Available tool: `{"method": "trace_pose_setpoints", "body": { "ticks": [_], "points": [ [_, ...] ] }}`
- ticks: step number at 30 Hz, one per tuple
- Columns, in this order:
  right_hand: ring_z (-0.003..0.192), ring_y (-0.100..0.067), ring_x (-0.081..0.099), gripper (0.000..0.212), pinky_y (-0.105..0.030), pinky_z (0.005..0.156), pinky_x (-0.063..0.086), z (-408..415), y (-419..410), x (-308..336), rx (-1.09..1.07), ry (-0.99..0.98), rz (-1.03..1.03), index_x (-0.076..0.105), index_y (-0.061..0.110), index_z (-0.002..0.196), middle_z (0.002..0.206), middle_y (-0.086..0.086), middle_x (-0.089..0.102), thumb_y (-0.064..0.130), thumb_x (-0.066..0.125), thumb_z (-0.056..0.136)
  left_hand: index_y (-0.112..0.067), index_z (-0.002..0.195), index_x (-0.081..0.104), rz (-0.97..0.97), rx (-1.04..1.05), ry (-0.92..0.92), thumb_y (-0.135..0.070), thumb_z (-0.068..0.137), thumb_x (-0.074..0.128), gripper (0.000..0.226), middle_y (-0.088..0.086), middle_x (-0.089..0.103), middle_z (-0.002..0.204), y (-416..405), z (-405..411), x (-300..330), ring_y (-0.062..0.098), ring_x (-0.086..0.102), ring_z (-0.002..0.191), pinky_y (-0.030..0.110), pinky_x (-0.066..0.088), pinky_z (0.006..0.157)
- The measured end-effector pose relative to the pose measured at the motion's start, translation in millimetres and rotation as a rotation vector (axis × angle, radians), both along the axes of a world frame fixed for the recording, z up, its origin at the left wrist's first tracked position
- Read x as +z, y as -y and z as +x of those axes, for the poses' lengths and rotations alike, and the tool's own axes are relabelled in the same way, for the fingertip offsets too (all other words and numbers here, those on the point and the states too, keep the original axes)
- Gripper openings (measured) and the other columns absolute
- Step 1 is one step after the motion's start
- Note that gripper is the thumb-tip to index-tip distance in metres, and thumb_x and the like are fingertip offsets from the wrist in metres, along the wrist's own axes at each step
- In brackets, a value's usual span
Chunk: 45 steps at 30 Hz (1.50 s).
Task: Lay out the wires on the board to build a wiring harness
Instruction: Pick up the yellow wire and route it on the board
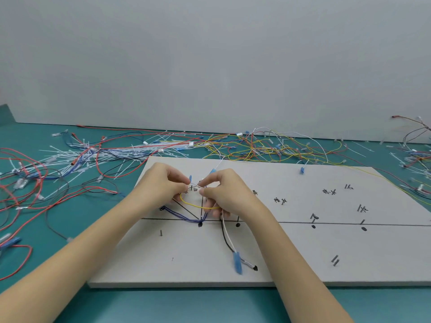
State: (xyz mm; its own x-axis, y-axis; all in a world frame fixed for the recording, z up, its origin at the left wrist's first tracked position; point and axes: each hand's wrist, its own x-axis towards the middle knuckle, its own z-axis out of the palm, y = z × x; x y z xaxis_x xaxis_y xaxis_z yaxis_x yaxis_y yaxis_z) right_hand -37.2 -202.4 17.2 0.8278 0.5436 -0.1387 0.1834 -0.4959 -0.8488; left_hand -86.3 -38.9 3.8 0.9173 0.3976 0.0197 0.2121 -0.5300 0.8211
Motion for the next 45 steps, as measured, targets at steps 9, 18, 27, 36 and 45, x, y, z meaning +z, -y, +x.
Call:
{"method": "trace_pose_setpoints", "body": {
  "ticks": [9, 18, 27, 36, 45],
  "points": [
    [0.044, -0.018, 0.063, 0.037, -0.016, 0.035, 0.039, -2, -7, -12, -0.075, 0.177, -0.110, 0.069, 0.021, 0.117, 0.073, -0.005, 0.066, 0.009, 0.044, 0.093, -0.022, 0.088, 0.077, 0.416, -0.003, 0.053, -0.014, 0.086, 0.061, 0.018, -0.004, 0.071, 0.083, 17, -4, -7, 0.019, 0.062, 0.076, 0.027, 0.048, 0.069],
    [0.089, -0.033, 0.064, 0.035, -0.031, 0.074, 0.050, -8, -11, -13, -0.013, 0.387, -0.319, 0.075, 0.023, 0.105, 0.100, -0.010, 0.068, 0.009, 0.050, 0.086, -0.026, 0.096, 0.071, 0.438, -0.086, -0.056, -0.016, 0.085, 0.059, 0.019, -0.014, 0.064, 0.077, 11, -2, -2, 0.012, 0.056, 0.079, 0.026, 0.039, 0.068],
    [0.076, -0.029, 0.048, 0.026, -0.031, 0.065, 0.045, -13, -5, -5, 0.111, 0.385, -0.375, 0.072, 0.010, 0.086, 0.083, -0.013, 0.064, 0.007, 0.047, 0.081, -0.043, 0.091, 0.061, 0.380, -0.247, -0.188, -0.018, 0.091, 0.050, 0.028, -0.018, 0.062, 0.078, -8, 0, 3, 0.018, 0.052, 0.089, 0.040, 0.043, 0.095],
    [0.074, -0.022, 0.056, 0.017, -0.026, 0.063, 0.048, -13, 2, 1, 0.244, 0.265, -0.299, 0.078, 0.014, 0.092, 0.083, -0.006, 0.069, 0.015, 0.061, 0.090, -0.048, 0.092, 0.061, 0.370, -0.328, -0.140, -0.039, 0.075, 0.078, 0.026, -0.022, 0.063, 0.083, -18, 0, -1, 0.017, 0.047, 0.107, 0.045, 0.041, 0.100],
    [0.052, -0.009, 0.047, 0.025, -0.019, 0.047, 0.037, -15, 11, 15, 0.263, 0.174, -0.232, 0.076, 0.015, 0.095, 0.069, 0.007, 0.067, 0.019, 0.051, 0.091, -0.049, 0.094, 0.062, 0.358, -0.369, -0.189, -0.055, 0.072, 0.071, 0.025, -0.024, 0.062, 0.093, -14, -6, 9, 0.015, 0.045, 0.108, 0.042, 0.042, 0.099]
  ]
}}
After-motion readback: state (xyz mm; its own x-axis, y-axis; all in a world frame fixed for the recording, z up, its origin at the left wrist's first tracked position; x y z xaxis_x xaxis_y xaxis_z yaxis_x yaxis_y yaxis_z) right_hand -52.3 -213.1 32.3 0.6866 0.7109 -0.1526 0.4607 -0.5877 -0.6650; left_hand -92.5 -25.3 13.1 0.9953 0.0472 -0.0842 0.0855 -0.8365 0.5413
